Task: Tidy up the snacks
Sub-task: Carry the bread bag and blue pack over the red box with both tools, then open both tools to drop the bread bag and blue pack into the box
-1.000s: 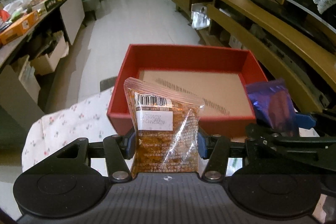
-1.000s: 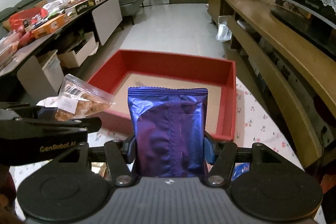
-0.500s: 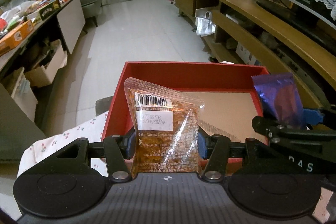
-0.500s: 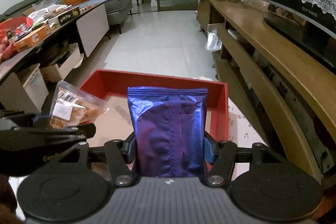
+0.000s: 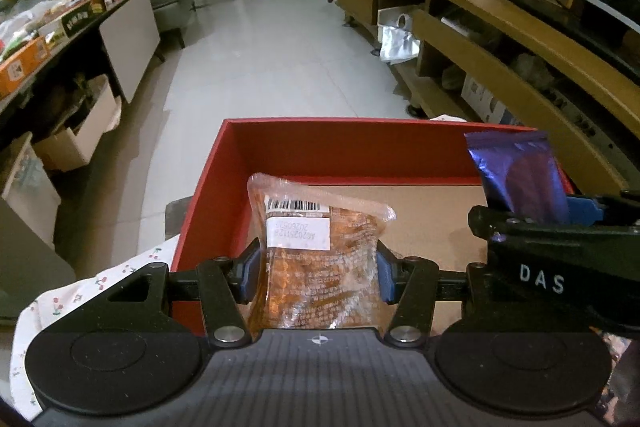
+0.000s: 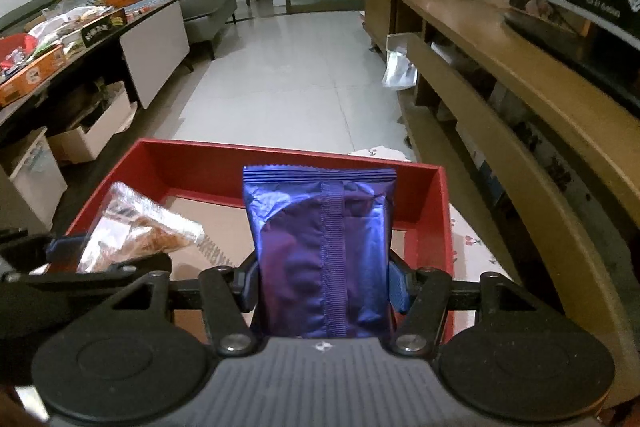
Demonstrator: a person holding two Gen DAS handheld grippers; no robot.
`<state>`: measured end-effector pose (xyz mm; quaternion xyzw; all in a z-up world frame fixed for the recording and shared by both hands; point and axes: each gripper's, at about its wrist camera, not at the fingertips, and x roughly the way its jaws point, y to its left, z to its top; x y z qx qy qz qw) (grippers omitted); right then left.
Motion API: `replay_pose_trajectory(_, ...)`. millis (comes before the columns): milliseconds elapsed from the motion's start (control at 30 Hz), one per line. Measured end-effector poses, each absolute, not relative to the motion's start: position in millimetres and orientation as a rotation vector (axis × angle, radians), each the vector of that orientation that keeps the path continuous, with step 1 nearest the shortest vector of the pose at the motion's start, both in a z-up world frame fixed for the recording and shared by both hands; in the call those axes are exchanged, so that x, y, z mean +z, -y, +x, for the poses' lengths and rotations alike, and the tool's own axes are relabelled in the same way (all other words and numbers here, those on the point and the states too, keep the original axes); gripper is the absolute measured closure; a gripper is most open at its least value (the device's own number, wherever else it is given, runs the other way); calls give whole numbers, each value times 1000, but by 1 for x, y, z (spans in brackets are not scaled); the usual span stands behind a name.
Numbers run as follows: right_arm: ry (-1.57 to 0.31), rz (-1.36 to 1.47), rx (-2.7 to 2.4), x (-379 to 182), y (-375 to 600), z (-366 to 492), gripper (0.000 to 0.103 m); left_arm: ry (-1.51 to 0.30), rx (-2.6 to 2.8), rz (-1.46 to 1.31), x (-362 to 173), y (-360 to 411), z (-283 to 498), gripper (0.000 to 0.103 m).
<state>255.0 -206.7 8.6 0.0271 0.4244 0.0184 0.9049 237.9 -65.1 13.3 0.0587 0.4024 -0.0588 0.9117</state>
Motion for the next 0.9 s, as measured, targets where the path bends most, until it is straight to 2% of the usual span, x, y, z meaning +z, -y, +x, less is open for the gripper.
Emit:
replay_pose_trajectory(333,-930,88,54,-32,202,281,38,-869,-96,124,-19,58,259,42)
replay_pose_trajectory(567,-921,75,53,-30,202,284,37,-883,-92,129,-22,59,260,41)
replay_pose_trajectory(633,-919,80,57,-29,202,283,36,-889,-104,129,-21,60,259,35)
replay_pose_trajectory(767,-909,76,74,-23,200,280,27,-854,-106,170,-13,69,249,17)
replay_pose_trajectory(900,-874,53,72,-11,196,275,24,-840,-107,176,-2,71,244,16)
